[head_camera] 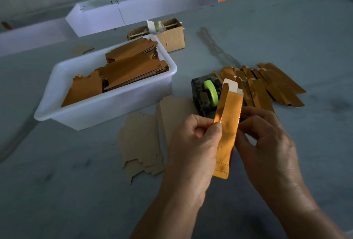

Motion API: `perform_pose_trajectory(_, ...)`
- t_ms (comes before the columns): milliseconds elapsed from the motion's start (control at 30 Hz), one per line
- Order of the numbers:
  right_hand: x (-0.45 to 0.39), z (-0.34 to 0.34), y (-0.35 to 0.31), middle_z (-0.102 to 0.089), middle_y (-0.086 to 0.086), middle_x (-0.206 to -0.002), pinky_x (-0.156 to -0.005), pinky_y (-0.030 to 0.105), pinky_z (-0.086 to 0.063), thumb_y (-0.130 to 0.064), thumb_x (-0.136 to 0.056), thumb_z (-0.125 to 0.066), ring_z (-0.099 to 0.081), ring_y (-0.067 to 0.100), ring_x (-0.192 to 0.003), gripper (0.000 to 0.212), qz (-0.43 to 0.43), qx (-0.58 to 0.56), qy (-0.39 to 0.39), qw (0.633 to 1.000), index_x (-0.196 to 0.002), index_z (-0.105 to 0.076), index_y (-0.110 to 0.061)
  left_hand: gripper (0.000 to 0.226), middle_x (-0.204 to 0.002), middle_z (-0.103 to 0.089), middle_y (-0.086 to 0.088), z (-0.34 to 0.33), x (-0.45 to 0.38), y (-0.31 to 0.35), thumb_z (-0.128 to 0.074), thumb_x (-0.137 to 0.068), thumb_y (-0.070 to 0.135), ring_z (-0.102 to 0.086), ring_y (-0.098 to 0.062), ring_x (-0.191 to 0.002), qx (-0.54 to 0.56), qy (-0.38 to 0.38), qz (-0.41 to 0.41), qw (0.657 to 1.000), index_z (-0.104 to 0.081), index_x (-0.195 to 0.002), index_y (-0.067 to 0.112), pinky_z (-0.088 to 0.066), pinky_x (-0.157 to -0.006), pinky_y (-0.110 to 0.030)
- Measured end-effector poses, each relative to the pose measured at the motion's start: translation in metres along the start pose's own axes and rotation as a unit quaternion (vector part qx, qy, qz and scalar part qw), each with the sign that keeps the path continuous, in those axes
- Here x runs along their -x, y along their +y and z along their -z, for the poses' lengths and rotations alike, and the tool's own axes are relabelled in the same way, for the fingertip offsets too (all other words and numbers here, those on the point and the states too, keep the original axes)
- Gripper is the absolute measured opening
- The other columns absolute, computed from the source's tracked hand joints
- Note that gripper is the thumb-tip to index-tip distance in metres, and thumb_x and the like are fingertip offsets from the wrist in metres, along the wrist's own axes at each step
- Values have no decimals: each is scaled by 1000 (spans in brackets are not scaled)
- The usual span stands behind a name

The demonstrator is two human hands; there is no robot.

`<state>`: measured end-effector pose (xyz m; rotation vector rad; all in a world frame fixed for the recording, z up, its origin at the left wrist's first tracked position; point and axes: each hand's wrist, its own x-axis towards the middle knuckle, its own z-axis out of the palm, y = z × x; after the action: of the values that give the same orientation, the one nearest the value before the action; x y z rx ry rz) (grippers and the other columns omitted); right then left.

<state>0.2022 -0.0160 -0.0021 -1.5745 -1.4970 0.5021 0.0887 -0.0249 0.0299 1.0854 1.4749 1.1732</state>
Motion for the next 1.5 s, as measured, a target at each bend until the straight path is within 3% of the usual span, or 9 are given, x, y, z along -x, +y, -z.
perform_pose_trajectory(133, -5, 1, -4, -63, 4, -105, -67, 8, -37, -9, -80, -71, -60, 18, -88, 10, 45, 66, 7, 997, -74, -66, -3, 6, -78, -69, 1, -2, -2, 0, -63, -90, 25, -64, -11, -69, -36, 6, -6, 999, -65, -85, 23, -50, -59, -24)
perform_pose_trajectory(300, -7, 9, 0, -61, -4, -103, -65, 8, -36, -12, -80, -68, -57, 8, -83, 6, 19, 28, -42, 999, -75, -67, -9, 7, -77, -64, 10, -1, -5, -4, -62, -90, 28, -59, 4, -67, -122, -9, -41, 992, -62, -83, 28, -41, -55, -12)
perform_pose_trajectory(433, -5, 16, 5, -59, -16, -111, -76, 12, -42, -19, -81, -64, -58, -1, -96, 8, -68, -142, -76, 985, -74, -66, -21, 15, -100, -71, -14, 13, -9, -7, -61, -89, 19, -62, -14, -80, 149, -58, 59, 985, -66, -99, 9, -48, -73, -29)
perform_pose_trajectory(600, 0, 6, 7, -56, -15, -118, -87, 27, -48, -19, -82, -65, -57, 7, -105, 12, -96, -175, -55, 978, -73, -64, -26, 14, -111, -72, -9, 25, -6, -9, -52, -87, 21, -69, -5, -80, 326, -96, 50, 939, -60, -93, 11, -54, -66, -18)
perform_pose_trajectory(767, 5, 1, 5, -52, -19, -121, -73, 11, -36, -24, -81, -64, -52, -5, -102, 11, -73, -111, -33, 991, -70, -63, -27, 13, -103, -71, -18, 25, -9, -13, -61, -85, 25, -66, -31, -97, 151, -96, -45, 983, -60, -88, 12, -48, -76, -31)
perform_pose_trajectory(867, 5, -1, 6, -52, -18, -119, -72, 9, -33, -23, -81, -64, -51, -2, -102, 11, -65, -93, -32, 993, -70, -62, -26, 14, -71, -61, 16, 22, -8, -12, -50, -85, 42, -56, -2, -65, -55, -123, -128, 983, -54, -84, 29, -43, -61, -18)
perform_pose_trajectory(1033, 5, -1, 8, -54, -10, -109, -68, 13, -36, -23, -80, -59, -56, 9, -97, 9, -63, -87, -31, 994, -71, -58, -21, 8, -68, -49, 16, 16, -6, -13, -40, -93, 40, -49, -1, -62, -252, -114, -258, 926, -43, -89, 34, -38, -55, -11)
perform_pose_trajectory(1300, -2, -4, 9, -55, -7, -103, -63, 7, -33, -11, -81, -68, -55, 7, -85, 11, -37, -20, -8, 999, -71, -62, -12, 7, -68, -45, 13, 9, -2, -12, -45, -99, 28, -45, 1, -57, -280, -81, -279, 915, -42, -93, 29, -34, -52, -8)
perform_pose_trajectory(1500, 1, 10, 13, -55, -19, -98, -66, -2, -39, -18, -81, -64, -55, -11, -85, 16, -11, -77, 23, 997, -69, -59, -28, 9, -70, -51, 15, 7, 0, -5, -47, -98, 32, -53, 7, -65, -256, -78, -204, 942, -43, -91, 34, -40, -52, -7)
